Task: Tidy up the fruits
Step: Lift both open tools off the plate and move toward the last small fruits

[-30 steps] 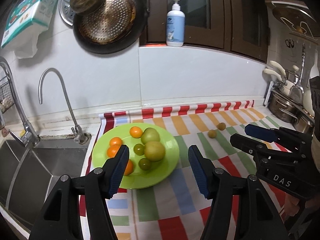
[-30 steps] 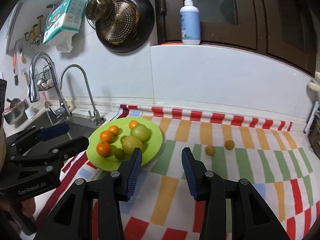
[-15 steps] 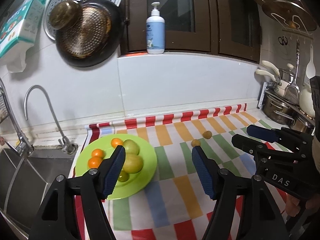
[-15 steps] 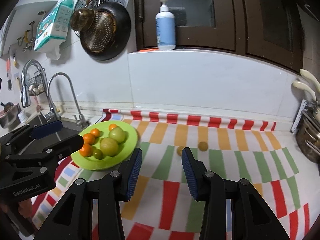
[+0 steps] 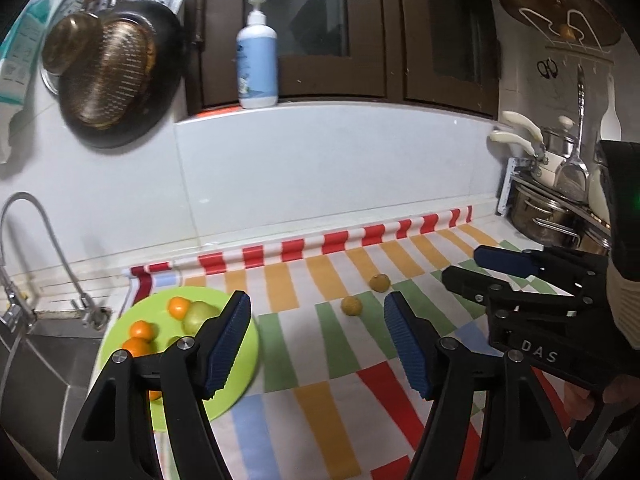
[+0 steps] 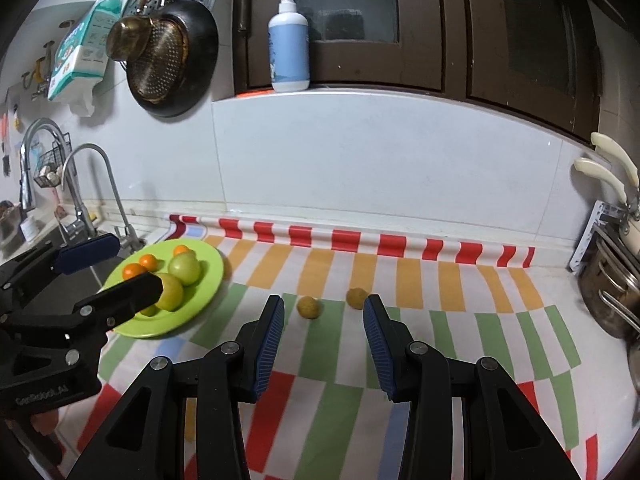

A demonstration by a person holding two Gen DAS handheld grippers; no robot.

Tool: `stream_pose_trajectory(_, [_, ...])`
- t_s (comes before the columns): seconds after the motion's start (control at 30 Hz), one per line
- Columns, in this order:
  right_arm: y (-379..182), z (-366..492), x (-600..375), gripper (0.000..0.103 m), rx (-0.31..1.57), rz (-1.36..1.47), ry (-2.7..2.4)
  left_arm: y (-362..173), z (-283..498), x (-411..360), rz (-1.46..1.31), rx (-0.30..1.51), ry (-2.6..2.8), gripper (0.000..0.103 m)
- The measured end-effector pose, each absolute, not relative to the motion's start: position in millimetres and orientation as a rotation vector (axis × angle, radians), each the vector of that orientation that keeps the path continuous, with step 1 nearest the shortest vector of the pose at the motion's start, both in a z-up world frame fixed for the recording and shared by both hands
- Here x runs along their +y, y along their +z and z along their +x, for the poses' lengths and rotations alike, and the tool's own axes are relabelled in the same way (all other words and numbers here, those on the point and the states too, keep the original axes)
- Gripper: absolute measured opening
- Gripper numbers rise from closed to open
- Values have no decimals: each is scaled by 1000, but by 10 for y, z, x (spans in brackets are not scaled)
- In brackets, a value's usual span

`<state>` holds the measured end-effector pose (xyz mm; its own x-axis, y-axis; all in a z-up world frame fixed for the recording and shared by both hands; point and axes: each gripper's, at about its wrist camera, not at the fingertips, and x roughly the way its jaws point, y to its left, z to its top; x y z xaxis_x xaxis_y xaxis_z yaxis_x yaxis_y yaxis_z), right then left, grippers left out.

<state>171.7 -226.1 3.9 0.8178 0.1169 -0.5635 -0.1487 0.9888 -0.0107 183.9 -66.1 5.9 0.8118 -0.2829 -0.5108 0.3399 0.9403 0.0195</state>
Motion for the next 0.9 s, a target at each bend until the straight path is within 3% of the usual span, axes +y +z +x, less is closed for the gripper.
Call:
stream_pose_trajectory(0.6, [-460, 2411, -2502, 42, 700, -65, 172, -567, 2605, -1047, 138, 675, -415, 68])
stream_pose_trajectory(0.9, [-726, 2778, -2554, 42, 766, -88, 209, -803, 2943, -1234, 179, 733, -454, 56])
